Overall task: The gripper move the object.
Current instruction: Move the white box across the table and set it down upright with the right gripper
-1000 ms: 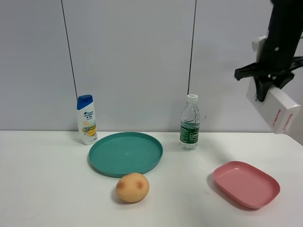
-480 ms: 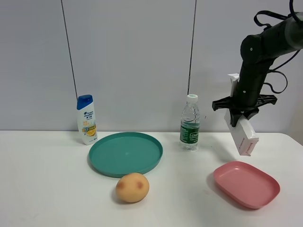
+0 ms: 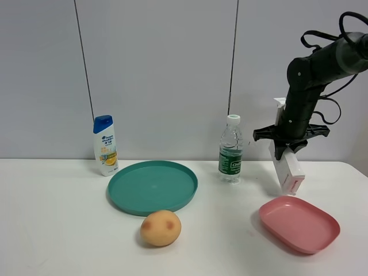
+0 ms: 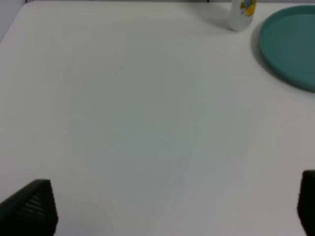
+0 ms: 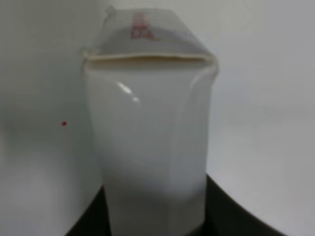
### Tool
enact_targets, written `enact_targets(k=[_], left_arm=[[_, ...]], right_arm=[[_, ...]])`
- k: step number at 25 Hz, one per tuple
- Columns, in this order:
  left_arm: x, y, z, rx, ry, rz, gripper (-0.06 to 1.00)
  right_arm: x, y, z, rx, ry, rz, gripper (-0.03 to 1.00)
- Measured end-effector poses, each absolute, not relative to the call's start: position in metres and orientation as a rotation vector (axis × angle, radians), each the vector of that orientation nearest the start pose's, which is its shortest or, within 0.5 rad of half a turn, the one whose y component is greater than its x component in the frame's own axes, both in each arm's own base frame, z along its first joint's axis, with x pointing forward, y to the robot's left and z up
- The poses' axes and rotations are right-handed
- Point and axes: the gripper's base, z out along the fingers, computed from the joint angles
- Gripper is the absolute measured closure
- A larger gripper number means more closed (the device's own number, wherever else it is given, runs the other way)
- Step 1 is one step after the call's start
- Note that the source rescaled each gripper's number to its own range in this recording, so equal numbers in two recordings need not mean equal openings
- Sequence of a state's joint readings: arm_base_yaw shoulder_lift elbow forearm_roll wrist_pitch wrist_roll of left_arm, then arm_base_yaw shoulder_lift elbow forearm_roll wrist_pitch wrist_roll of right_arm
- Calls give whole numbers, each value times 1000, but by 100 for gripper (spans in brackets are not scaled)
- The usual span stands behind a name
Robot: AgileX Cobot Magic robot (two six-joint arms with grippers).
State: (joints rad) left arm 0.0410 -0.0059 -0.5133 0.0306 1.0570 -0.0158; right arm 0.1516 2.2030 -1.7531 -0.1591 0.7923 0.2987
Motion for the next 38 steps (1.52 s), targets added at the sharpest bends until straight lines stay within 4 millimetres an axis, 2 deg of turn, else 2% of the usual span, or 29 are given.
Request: enact_targets(k=[18,24,33,35,36,38], left_arm=[[-7,2,281,-59,2021,52,-6],[-7,2,281,-59,2021,52,-6],[-7,2,281,-59,2021,52,-6],[-7,2,281,-59,2021,52,-6],[-7,2,281,-59,2021,52,-6],[-7,2,281,-59,2021,52,-6]], right_arm=[[474,62,174,85,2704,-48,96],[473,63,158,99,2769,-54,96],[473,63,158,98,2763,-50,97],[474,63,158,98,2760,-49,89],[474,63,158,96,2756,-50,80],[474,62,158,87,2752,-61,54]])
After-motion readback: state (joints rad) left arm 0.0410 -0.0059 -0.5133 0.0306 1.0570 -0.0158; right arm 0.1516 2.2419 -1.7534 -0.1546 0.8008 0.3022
